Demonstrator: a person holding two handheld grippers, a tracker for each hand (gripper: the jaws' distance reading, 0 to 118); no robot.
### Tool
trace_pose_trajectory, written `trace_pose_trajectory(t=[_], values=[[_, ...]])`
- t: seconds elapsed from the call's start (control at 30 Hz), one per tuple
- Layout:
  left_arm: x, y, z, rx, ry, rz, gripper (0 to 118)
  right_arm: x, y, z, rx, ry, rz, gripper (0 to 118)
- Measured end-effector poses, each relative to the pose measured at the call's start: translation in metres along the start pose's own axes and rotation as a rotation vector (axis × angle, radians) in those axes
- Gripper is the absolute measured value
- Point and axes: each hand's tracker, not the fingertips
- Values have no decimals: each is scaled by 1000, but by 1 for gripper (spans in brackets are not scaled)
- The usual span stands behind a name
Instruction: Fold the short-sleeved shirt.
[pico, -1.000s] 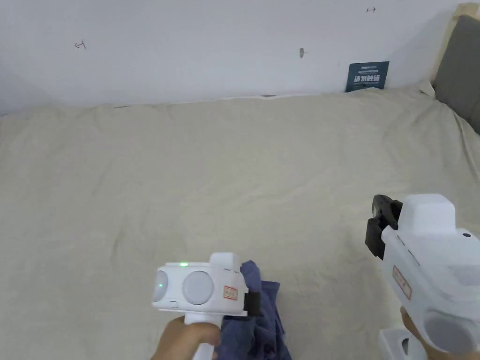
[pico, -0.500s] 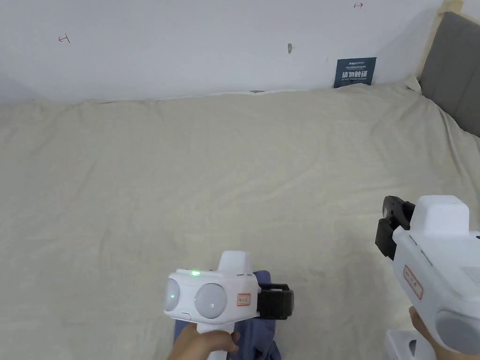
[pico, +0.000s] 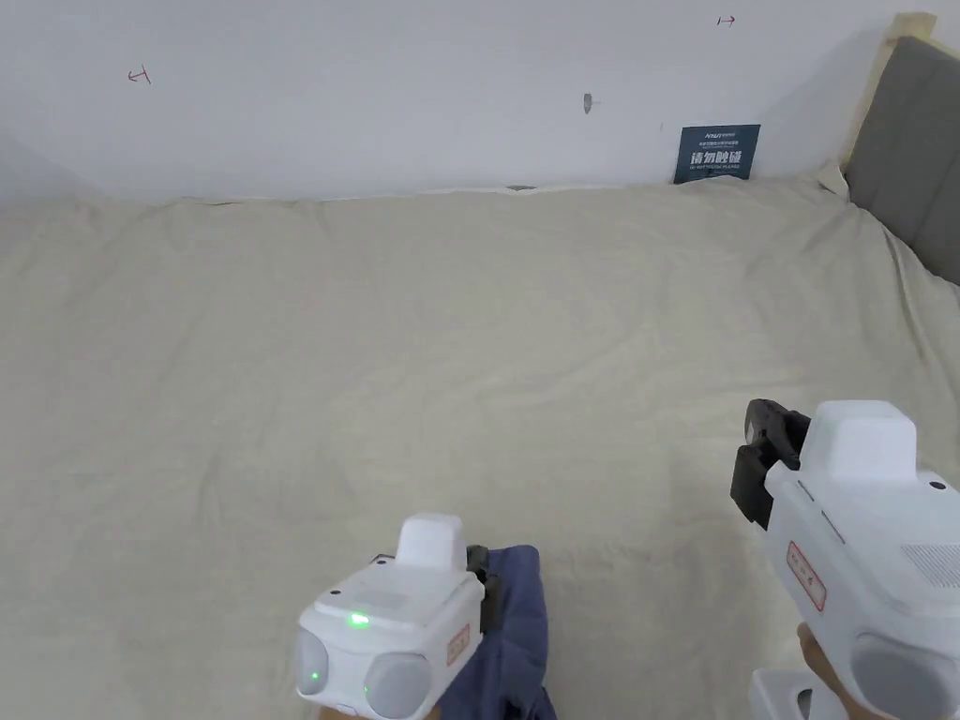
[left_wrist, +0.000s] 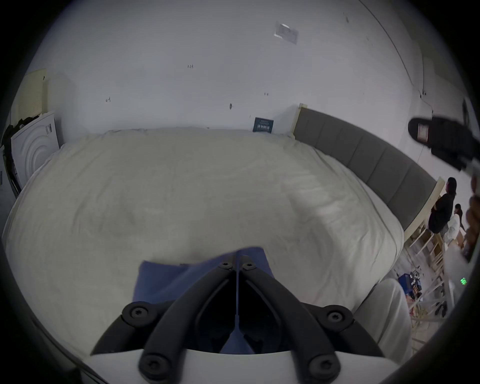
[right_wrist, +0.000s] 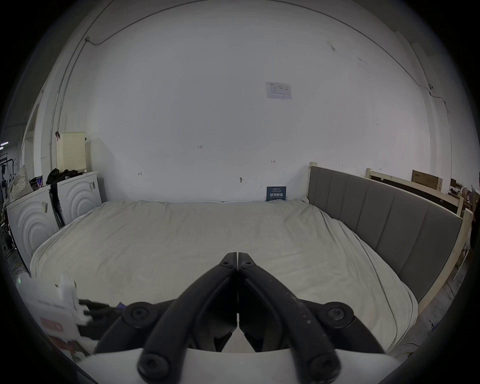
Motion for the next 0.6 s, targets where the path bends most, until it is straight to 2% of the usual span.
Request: trace_pose_trajectory(t=[0.2,0.3,0.4,0.6], values=[[17,-22,-42,-104,-16,18,1,11,-3,-1,-15,-17,5,2],[16,-40,-69,-224,32,-31,1,17,-6,-2,-27,-32,2,2],[15,-50,-66,-131,25,5,1,22,-9,-2,-39,-43,-1,2],[20,-45,-66,-159,39,-41,1,23,-10,-1,-45,-54,-5,2]])
